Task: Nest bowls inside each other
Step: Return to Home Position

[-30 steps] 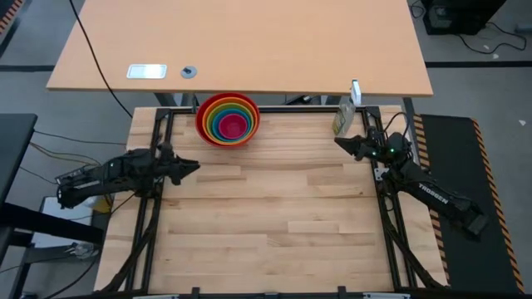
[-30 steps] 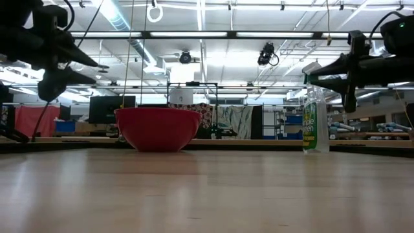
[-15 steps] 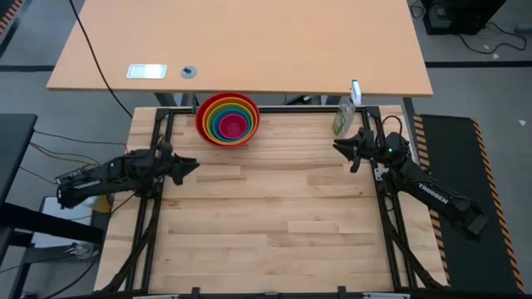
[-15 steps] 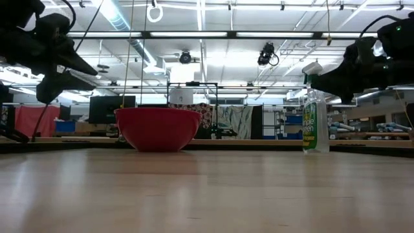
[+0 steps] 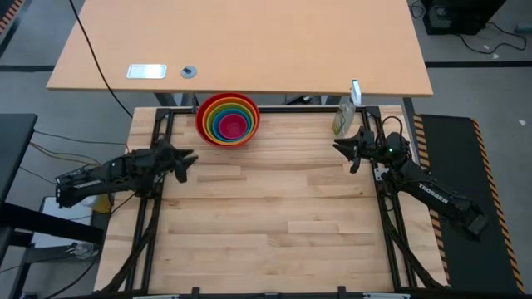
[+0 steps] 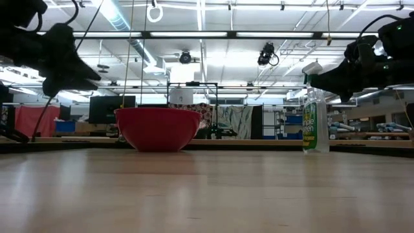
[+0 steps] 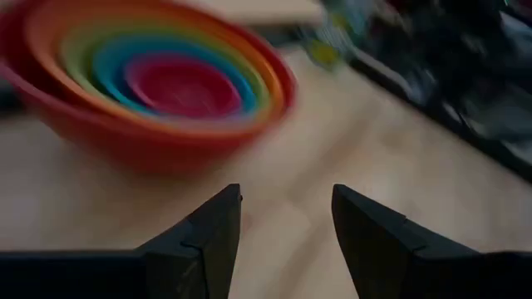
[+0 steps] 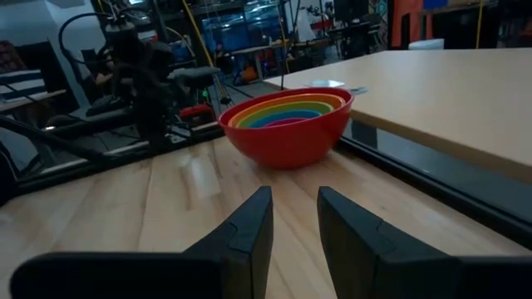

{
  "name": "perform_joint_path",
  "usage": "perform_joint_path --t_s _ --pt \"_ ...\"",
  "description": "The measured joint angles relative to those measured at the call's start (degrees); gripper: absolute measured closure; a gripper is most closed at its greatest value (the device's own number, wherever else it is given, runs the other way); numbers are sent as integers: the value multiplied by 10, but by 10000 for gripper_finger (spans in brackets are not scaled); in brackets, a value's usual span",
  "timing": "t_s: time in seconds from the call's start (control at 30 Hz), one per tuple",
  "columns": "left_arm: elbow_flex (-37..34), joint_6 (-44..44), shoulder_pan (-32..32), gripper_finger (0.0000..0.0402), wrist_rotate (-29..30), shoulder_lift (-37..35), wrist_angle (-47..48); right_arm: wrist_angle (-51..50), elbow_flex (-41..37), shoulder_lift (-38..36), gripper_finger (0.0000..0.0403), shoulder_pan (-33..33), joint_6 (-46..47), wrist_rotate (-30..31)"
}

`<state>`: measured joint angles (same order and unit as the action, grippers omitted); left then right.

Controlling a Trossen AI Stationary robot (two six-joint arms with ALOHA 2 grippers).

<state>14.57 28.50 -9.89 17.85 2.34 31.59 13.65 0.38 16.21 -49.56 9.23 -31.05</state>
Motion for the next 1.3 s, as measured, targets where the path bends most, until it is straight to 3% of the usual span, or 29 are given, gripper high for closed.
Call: perform_joint_path --t_s 0.2,0.3,0.43,0.6,0.77,0.97,1.13,1.3 --pt "0 53 0 210 131 6 -82 0 0 0 297 0 0 0" --pt "0 55 0 210 141 6 -83 1 0 0 298 0 0 0" --pt "0 -17 1 210 138 6 -90 5 0 0 298 0 0 0" --pt "0 -88 2 210 81 5 -111 5 0 0 298 0 0 0" --pt "-34 -128 3 210 -46 0 -136 5 0 0 298 0 0 0" --pt "-138 -123 17 210 -138 3 -332 8 0 0 298 0 1 -1" --pt "-138 -172 18 210 -141 3 -342 8 0 -3 298 1 1 0" --pt "-137 -162 18 209 -147 3 -336 8 0 -47 298 34 1 3"
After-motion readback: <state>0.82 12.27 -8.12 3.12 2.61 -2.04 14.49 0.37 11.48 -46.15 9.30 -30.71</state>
